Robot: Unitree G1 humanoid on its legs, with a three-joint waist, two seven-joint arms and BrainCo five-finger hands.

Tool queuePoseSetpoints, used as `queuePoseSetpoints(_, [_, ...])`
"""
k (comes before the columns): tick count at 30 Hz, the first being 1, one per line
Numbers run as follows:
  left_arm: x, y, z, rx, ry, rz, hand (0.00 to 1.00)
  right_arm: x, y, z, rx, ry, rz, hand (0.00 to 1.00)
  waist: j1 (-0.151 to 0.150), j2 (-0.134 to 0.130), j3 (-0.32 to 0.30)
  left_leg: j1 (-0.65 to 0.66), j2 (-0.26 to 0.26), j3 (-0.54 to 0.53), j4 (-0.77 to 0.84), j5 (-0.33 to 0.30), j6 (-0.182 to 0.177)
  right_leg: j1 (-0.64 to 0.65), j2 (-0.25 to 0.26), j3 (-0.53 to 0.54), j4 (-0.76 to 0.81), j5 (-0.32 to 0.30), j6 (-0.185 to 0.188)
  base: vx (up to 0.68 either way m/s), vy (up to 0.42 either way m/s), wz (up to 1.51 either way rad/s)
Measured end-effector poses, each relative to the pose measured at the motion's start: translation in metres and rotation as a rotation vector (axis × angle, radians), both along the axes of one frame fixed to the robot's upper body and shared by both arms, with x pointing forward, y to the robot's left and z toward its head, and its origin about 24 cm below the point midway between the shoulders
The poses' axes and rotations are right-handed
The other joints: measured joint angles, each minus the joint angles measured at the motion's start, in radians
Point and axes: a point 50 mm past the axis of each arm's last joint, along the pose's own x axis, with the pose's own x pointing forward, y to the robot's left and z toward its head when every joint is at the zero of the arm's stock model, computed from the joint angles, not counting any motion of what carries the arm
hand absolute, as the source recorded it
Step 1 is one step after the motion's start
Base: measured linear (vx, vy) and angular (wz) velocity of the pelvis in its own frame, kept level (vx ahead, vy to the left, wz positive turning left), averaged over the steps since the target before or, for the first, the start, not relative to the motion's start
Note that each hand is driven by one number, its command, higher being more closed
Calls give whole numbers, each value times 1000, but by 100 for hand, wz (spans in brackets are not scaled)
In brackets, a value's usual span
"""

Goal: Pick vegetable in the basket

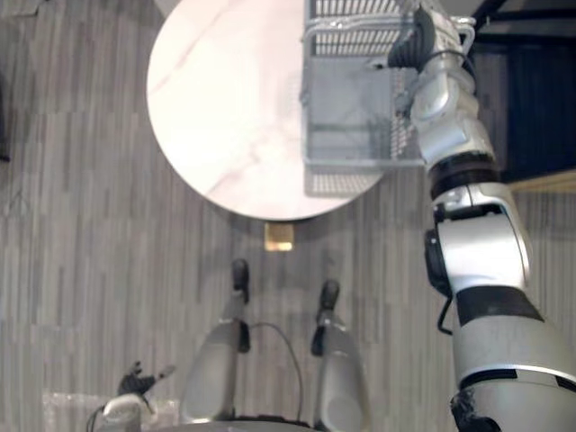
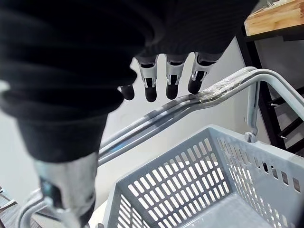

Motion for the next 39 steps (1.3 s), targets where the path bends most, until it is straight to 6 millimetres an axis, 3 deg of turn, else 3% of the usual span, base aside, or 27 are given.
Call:
queuePoseSetpoints(22, [10, 1, 4, 27, -24, -31, 0, -3, -13, 6, -11, -16, -57, 0, 6, 8, 4, -30, -15, -27, 0, 8, 10, -18, -15, -21, 10, -1, 1, 15, 1, 3])
queuePoseSetpoints(31, [21, 1, 8, 40, -50, -29, 0, 4, 10, -13, -33, 15, 12, 0, 4, 8, 4, 2, -11, -7, 0, 11, 8, -13, -12, 8, 29, -1, 1, 15, -16, -7])
queuePoseSetpoints(39, [31, 0, 11, 51, -73, -28, 0, 6, 14, -27, -43, 47, 23, 0, -1, 8, 4, 8, -8, -6, 0, 10, 5, -7, -11, 9, 33, 0, 1, -1, -2, 0])
